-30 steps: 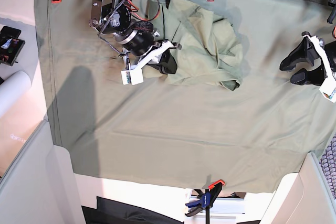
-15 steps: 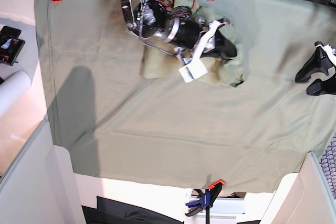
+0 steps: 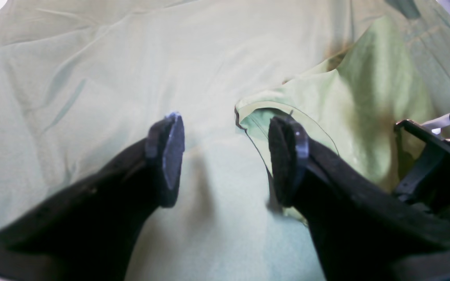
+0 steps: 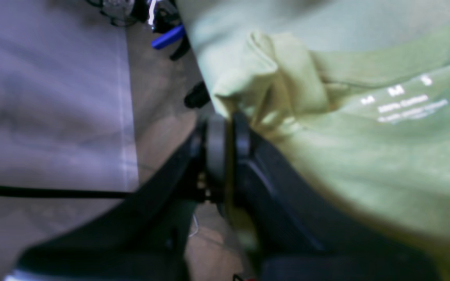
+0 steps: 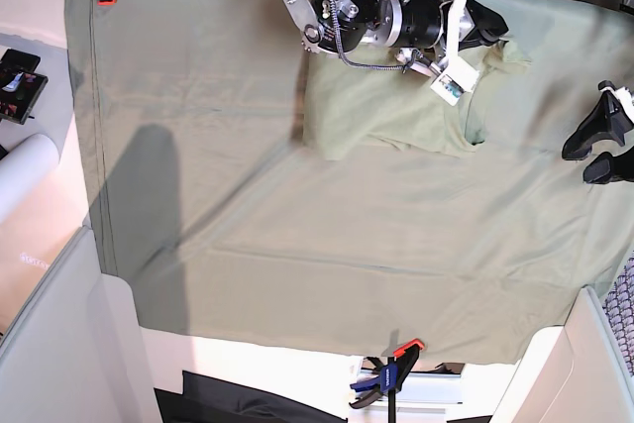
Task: Fold the T-shirt properly
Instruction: 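Grasp the bundle's edges with both grippers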
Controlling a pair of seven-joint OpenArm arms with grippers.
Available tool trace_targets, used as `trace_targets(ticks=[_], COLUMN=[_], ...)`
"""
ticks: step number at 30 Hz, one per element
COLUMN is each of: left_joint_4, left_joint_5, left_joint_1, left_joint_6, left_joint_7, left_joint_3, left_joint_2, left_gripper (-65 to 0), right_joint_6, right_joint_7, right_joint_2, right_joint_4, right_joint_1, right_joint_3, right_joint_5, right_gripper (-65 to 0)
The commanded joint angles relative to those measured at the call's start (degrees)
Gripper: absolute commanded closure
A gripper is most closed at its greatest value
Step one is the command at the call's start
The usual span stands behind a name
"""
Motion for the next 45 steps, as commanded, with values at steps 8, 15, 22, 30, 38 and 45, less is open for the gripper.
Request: trace_targets(ticks=[8, 15, 22, 30, 38, 45], left_joint_4=[0.9, 1.2, 8.6, 20.2, 17.1, 7.8], left_joint_5=[-1.2, -1.5, -4.5, 11.2, 33.7, 38.6], left_joint_1=[-0.3, -0.2, 5.9, 11.0, 11.0, 10.9], left_joint_6=[-0.3, -0.3, -0.3, -0.3, -0.3, -0.3], left_joint_7=[-1.2, -1.2, -3.4, -11.5, -19.6, -24.9], left_joint_3=[-0.7, -0.7, 0.9, 16.7, 33.2, 37.4], left_joint_2=[-1.3, -1.3, -0.7, 1.2, 1.2, 1.2], left_gripper=[-37.6, -37.4, -0.1, 0.0, 0.0, 0.0], right_joint_6=[0.9, 0.8, 0.8, 0.8, 0.8, 0.8], right_joint_7=[-0.7, 5.8, 16.5, 17.6, 23.0, 25.1], right_joint_2=[1.3, 1.9, 1.9, 1.9, 1.9, 1.8], right_joint_4=[4.3, 13.2, 12.9, 6.9, -10.8, -24.9], right_joint_1=[0.7, 1.1, 3.0, 10.5, 17.2, 23.8], right_joint_3=[-0.1, 2.8, 15.6, 29.7, 31.0, 30.9], right_joint_5=[2.1, -9.5, -21.6, -21.4, -22.6, -23.5], right_gripper=[-20.2, -17.9, 0.0, 0.0, 0.0, 0.0])
